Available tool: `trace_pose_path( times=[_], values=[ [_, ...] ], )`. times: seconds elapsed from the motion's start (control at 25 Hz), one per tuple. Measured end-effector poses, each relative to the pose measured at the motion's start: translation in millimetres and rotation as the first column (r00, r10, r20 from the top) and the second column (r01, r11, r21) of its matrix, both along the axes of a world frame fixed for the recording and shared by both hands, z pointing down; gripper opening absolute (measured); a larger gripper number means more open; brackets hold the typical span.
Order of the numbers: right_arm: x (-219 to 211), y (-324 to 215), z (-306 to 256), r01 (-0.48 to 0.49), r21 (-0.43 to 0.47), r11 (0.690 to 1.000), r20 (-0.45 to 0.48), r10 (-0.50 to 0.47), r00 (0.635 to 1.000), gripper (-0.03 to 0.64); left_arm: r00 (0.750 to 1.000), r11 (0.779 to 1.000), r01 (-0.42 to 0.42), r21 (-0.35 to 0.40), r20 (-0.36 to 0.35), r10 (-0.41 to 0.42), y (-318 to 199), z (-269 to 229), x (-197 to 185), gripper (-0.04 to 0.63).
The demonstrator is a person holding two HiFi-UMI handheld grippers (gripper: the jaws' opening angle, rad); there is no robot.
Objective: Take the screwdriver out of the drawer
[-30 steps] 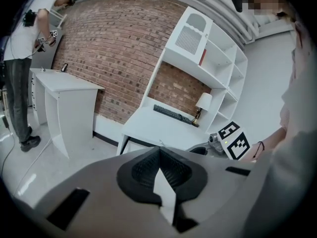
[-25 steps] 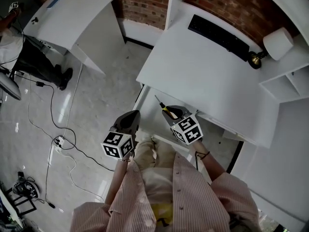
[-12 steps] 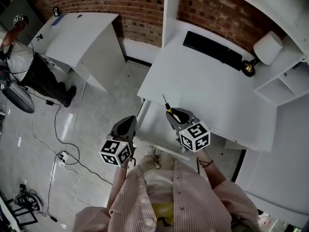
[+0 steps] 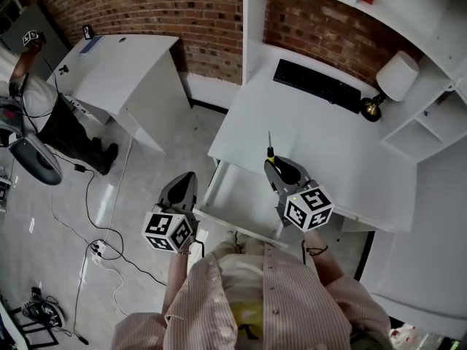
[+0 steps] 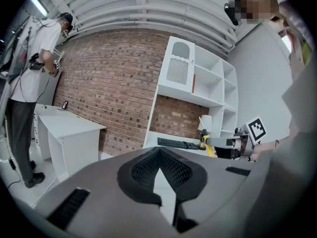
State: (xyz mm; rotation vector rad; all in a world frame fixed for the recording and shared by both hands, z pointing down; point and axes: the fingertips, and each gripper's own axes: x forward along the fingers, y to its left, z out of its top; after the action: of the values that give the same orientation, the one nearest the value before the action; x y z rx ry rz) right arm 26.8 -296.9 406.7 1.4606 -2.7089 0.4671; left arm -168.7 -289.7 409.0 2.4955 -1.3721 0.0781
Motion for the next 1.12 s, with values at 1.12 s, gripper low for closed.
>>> trace_pose_path(
  times=[1.12],
  values=[
    [43.9, -17.1, -35.6, -0.136, 0.091, 0.987, 0.041, 0.132, 0.990, 0.080, 0.991, 0.984, 0.090, 0.153, 0.085, -0.104, -13.6, -49.7, -23.6, -0.002]
  ],
)
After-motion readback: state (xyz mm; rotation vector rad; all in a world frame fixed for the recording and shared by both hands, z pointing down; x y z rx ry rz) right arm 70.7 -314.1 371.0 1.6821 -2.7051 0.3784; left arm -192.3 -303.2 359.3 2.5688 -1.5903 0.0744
